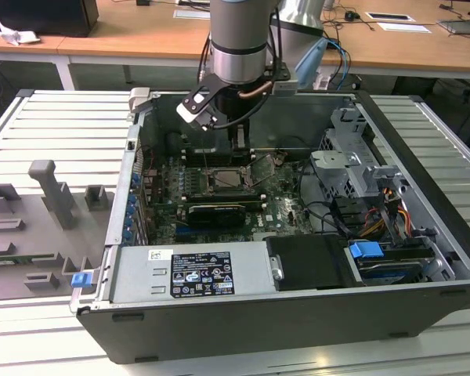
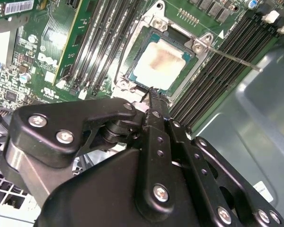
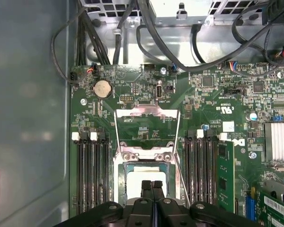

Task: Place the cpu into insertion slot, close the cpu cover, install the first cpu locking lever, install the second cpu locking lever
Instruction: 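Close the cpu cover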

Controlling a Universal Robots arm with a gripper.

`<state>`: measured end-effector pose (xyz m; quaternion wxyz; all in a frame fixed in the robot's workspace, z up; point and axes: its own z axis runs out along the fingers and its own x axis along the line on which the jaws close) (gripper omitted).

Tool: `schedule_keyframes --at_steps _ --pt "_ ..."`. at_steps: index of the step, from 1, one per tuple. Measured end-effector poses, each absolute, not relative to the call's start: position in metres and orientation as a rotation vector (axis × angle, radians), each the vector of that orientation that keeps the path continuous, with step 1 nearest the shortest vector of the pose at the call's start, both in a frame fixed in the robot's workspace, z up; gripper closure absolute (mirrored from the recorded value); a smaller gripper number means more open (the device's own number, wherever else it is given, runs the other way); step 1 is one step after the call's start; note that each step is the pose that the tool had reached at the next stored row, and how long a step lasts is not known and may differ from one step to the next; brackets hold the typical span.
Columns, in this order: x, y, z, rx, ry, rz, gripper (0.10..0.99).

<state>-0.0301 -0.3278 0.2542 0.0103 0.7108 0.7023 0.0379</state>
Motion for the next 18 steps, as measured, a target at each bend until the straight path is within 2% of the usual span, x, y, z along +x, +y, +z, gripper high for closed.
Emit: schedule_keyframes --at_steps 18 --pt "-0.017 -0.328 0.274 2.223 2.195 0.110 0.980"
